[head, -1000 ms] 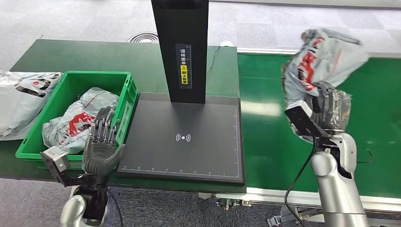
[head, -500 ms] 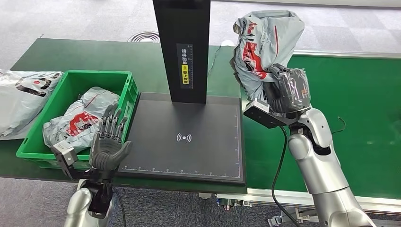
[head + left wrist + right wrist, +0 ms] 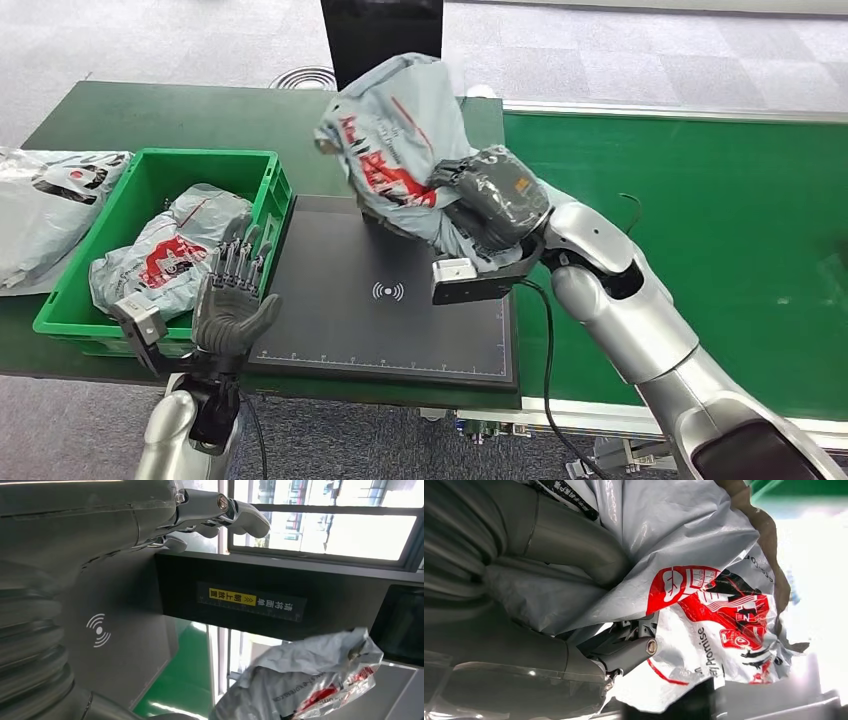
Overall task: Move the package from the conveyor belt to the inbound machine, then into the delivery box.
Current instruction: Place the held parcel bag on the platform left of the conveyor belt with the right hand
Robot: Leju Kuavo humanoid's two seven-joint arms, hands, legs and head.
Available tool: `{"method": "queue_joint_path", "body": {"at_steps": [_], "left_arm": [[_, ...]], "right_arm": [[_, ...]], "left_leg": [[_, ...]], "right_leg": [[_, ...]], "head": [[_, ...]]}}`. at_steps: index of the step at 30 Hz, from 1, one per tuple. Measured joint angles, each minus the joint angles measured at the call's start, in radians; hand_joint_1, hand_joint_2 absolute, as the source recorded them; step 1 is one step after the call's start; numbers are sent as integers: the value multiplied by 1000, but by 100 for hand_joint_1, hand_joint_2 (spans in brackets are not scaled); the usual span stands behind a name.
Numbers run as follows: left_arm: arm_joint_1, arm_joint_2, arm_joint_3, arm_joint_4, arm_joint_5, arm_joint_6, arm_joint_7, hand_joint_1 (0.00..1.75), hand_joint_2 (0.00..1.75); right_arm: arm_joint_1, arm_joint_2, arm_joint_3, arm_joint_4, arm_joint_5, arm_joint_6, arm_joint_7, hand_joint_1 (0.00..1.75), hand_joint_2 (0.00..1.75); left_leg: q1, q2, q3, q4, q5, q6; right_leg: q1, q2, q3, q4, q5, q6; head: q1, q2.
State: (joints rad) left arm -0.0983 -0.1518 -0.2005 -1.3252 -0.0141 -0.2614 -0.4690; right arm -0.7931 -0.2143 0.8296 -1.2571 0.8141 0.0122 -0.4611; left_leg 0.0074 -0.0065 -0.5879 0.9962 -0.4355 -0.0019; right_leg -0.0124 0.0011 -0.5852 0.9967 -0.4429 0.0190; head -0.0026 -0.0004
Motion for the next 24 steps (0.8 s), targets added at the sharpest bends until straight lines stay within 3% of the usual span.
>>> {"method": "queue_joint_path", "body": {"at_steps": [3,8,16,24], "left_arm": [[-28,5,-1,14,15,2,3,0,175],[-45,10,-3,27,14,10,8,0,175],[-33,18,-3,29,15,21,15,0,175],[-20,22,-2,29,15,23,20,0,175]], "right_arm": [[-38,25,147,50,-30,74,-18,175,175],[-39,58,317,128,-56,54,-26,175,175],[-47,79,450,261,-152,161,-11,175,175],[-51,91,510,368,-164,168,-6,175,175]], "left_leg": [[1,0,0,0,0,0],[1,-1,0,0,0,0],[1,-1,-1,0,0,0],[1,-1,0,0,0,0]], "right_leg": [[0,0,0,0,0,0],[0,-1,0,0,0,0],[-1,-1,0,-1,0,0],[0,-1,0,-1,0,0]], "head": [[0,0],[0,0],[0,0],[0,0]]}}
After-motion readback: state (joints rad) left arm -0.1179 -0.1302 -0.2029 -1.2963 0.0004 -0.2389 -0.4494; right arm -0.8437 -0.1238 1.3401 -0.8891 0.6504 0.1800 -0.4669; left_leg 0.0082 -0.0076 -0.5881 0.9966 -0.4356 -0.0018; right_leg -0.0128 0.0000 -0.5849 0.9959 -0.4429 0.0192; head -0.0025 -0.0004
